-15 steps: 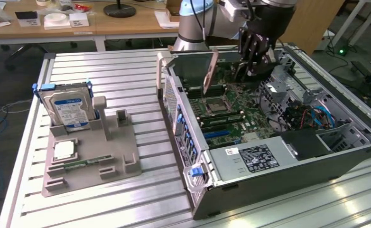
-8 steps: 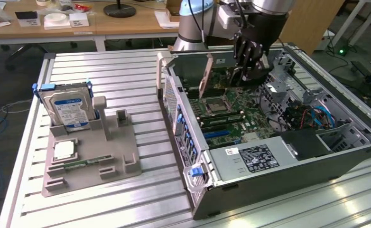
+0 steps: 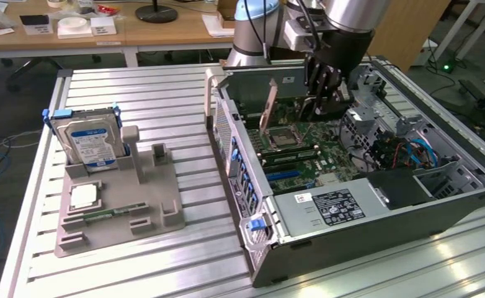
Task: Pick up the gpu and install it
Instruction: 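Insert the gpu into the slot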
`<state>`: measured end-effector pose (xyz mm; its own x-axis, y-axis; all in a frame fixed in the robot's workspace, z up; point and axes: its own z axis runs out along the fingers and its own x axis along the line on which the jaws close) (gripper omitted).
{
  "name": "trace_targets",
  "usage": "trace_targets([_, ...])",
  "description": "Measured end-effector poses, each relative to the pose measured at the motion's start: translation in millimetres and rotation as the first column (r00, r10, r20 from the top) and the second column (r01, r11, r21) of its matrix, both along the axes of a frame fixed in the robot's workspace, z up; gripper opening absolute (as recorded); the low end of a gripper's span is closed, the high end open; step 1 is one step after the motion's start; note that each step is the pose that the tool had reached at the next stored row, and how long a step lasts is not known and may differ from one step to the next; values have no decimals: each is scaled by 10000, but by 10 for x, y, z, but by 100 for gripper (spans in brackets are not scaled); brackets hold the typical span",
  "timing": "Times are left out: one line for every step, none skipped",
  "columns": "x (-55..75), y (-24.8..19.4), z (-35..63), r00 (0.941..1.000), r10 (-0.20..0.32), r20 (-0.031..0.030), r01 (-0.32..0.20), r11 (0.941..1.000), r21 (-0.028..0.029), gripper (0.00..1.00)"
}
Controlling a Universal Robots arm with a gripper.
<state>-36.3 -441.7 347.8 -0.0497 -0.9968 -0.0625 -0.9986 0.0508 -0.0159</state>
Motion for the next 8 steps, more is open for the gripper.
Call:
trace_targets([0, -1, -18, 10000, 0, 0, 0, 10000, 1, 28])
trace_targets([-1, -1, -36, 10000, 1, 0, -1, 10000, 0, 28])
trace_targets([-4, -2, -55, 10000, 1, 0, -1, 10000, 0, 28])
trace_targets([-6, -2, -72, 10000, 2, 0, -2, 10000, 0, 28])
trace_targets([-6, -2, -92, 10000, 3, 0, -3, 10000, 0, 28])
trace_targets([-6, -2, -110, 10000, 5, 1, -5, 10000, 1, 28])
trace_targets([-6, -2, -128, 10000, 6, 1, -6, 10000, 1, 28])
trace_targets([-8, -2, -146, 10000, 6, -1, -6, 10000, -4, 28])
